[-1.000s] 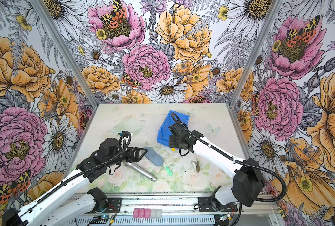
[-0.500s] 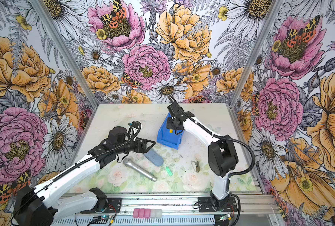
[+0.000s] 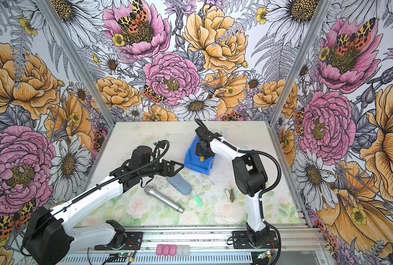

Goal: Put the screwdriver in the bin

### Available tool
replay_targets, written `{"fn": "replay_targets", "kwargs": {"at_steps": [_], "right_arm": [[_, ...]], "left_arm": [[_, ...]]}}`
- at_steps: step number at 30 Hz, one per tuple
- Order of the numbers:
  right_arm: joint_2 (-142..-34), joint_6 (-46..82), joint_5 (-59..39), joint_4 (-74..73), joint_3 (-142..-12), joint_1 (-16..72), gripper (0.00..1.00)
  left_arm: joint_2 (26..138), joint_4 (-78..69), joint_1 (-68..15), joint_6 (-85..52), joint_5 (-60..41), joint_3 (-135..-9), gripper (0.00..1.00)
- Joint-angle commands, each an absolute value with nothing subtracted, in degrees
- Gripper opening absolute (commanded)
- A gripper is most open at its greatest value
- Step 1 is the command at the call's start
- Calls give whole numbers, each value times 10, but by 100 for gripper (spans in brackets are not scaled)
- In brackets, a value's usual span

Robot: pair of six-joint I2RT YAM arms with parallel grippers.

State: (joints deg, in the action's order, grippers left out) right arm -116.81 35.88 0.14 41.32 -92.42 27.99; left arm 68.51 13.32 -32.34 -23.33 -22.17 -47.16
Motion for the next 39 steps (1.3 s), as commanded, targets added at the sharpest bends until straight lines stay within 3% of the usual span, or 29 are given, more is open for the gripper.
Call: {"fn": "replay_targets", "kwargs": {"at_steps": [1,13,23,31,39], "right_arm": [[-1180,351,2,409,-936,281,0],[-1181,345,18,409,-940,283,17],[-1137,340,32,410,-960,288,49],[-1032,322,68,410,-939,295,69],[-866,267,144,401,-821,299,89]], "left_arm": [[683,112,-316,-218,-237,-473,99],[666,112,-309,-217,-229,-457,99],[638,136,-311,-218,-192,-465,99],[602,246,-296,-205,-2,-473,99],[503,251,-197,-197,139,-418,99]]}}
